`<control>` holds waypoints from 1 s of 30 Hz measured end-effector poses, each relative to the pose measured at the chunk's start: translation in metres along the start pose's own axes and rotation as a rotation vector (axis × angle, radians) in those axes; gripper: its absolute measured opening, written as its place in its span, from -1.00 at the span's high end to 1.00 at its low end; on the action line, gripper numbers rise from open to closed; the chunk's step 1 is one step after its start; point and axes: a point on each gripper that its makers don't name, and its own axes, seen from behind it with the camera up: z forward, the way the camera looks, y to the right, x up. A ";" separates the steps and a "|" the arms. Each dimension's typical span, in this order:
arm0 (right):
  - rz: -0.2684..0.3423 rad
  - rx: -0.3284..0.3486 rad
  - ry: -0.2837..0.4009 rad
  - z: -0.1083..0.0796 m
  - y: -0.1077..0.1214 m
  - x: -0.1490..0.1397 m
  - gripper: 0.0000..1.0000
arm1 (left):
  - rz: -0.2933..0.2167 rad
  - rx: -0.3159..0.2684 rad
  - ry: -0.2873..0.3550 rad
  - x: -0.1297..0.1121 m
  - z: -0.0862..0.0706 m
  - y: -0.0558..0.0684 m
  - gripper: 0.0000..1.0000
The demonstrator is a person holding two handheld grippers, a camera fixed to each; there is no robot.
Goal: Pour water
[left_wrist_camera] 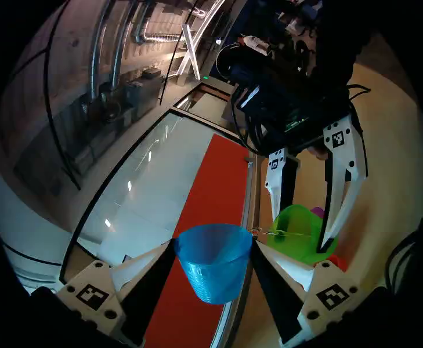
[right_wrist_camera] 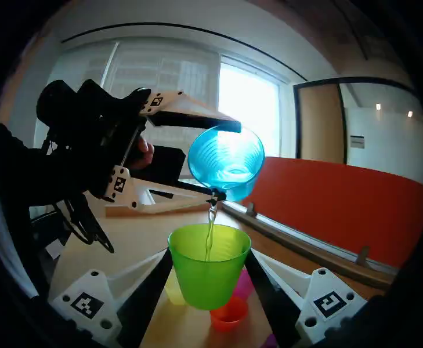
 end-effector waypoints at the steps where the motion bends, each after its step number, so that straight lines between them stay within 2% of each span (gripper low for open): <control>1: 0.000 0.000 0.000 0.000 0.000 0.000 -0.80 | 0.002 0.001 -0.001 0.000 0.000 0.000 -0.78; 30: 0.001 0.003 0.004 0.001 -0.002 0.000 -0.80 | 0.049 0.011 -0.006 0.001 -0.007 -0.004 -0.78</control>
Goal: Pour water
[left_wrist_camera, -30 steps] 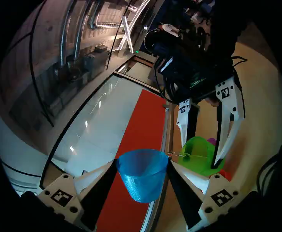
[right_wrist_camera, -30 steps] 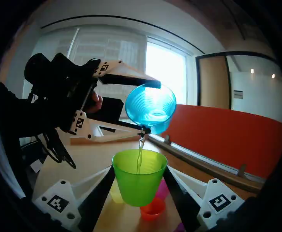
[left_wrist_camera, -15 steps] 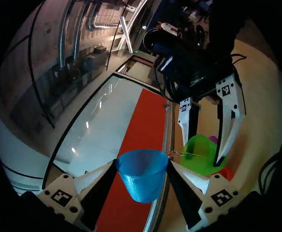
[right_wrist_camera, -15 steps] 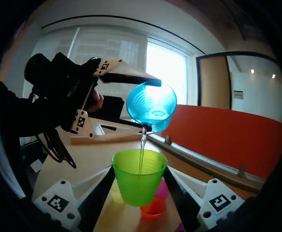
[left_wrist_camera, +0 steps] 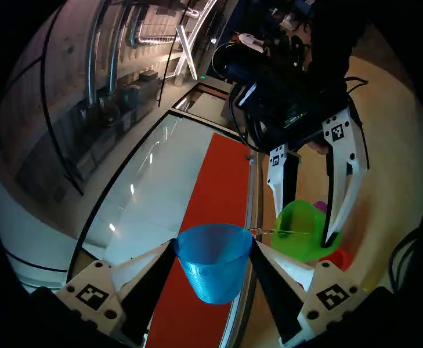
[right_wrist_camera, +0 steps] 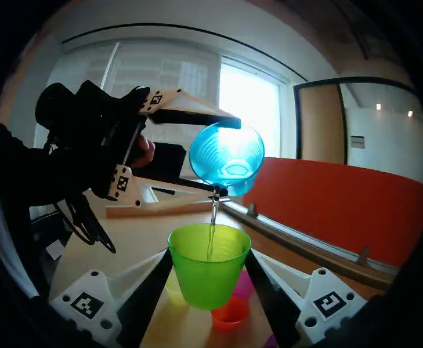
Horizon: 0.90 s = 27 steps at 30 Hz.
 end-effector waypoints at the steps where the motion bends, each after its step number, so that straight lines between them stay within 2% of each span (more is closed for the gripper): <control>1: -0.001 0.000 0.000 0.000 0.000 0.000 -0.80 | 0.002 -0.001 0.000 0.000 0.000 0.000 -0.78; 8: -0.002 0.002 0.001 0.001 -0.001 0.001 -0.79 | 0.012 -0.007 0.000 0.000 -0.002 0.004 -0.78; 17: -0.001 -0.001 0.004 0.001 0.000 0.001 -0.79 | 0.020 0.003 -0.003 -0.001 -0.002 0.000 -0.78; 27: 0.000 -0.002 0.007 0.000 -0.001 0.001 -0.79 | 0.039 -0.001 -0.003 -0.002 -0.002 0.002 -0.78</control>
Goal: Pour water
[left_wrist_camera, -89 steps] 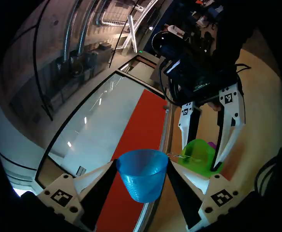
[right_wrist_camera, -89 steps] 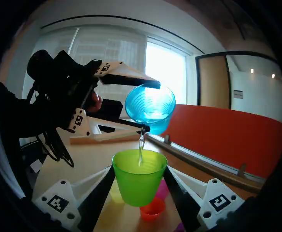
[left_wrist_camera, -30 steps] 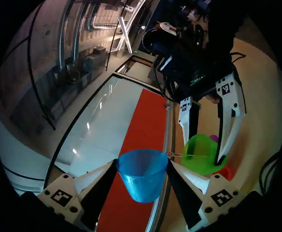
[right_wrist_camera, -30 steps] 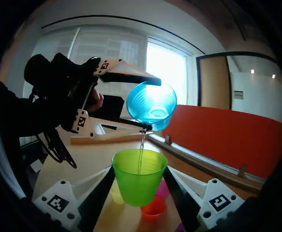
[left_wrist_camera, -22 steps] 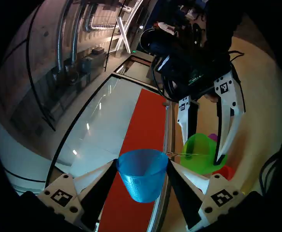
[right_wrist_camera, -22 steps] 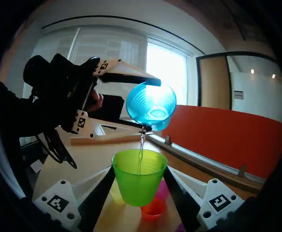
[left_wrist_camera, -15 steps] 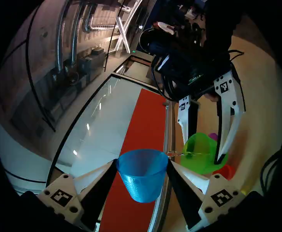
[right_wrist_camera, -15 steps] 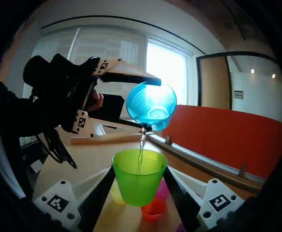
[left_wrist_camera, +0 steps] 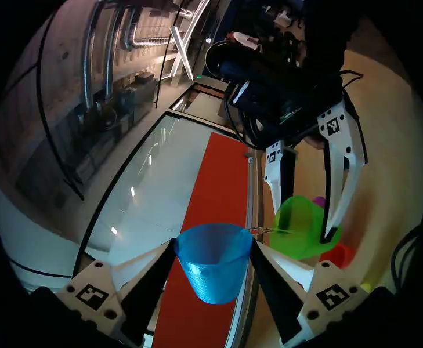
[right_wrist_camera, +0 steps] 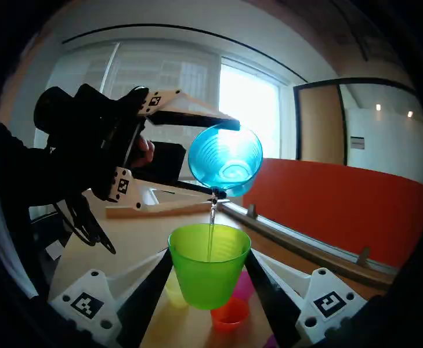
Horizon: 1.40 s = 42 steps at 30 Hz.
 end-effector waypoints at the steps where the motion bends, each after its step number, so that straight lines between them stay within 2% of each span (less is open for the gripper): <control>1: 0.000 0.000 0.000 0.000 0.000 0.000 -0.79 | 0.001 0.001 0.000 0.000 0.000 0.000 -0.78; 42: -0.005 0.003 0.005 -0.001 -0.002 0.004 -0.80 | 0.048 0.009 -0.003 0.002 -0.003 -0.008 -0.78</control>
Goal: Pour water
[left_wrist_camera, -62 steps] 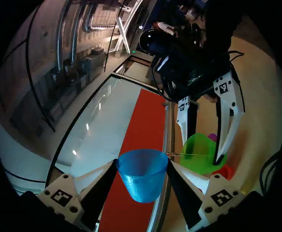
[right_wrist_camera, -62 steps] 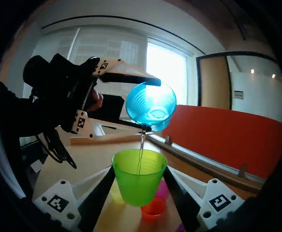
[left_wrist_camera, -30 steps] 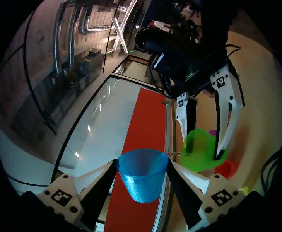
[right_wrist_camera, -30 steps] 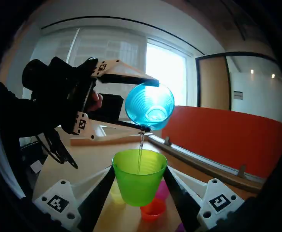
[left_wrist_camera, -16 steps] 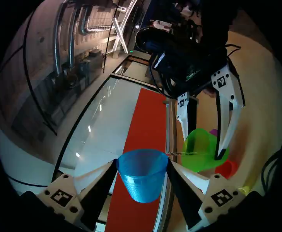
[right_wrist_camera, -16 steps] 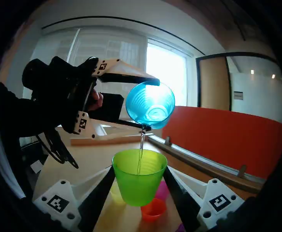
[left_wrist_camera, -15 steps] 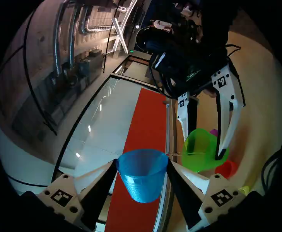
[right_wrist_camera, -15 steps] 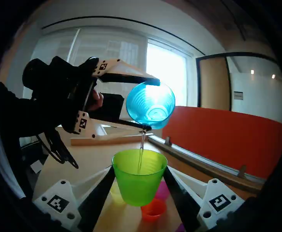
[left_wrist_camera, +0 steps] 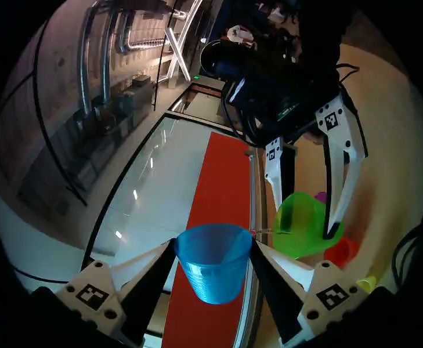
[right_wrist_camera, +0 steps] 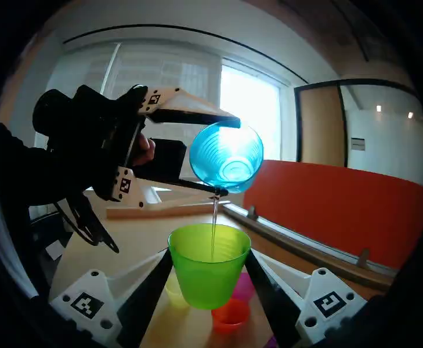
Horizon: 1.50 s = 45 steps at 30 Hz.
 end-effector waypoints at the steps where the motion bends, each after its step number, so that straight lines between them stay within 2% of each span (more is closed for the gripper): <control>1: 0.000 0.000 0.000 0.000 0.000 0.000 -0.79 | 0.001 0.000 0.001 0.000 0.000 0.000 -0.78; 33: 0.003 -0.007 0.008 -0.001 0.002 0.002 -0.79 | 0.064 0.005 0.001 0.006 0.002 -0.002 -0.78; 45: 0.002 -0.006 0.009 -0.001 0.002 0.003 -0.79 | 0.078 0.003 0.003 0.008 0.002 0.001 -0.78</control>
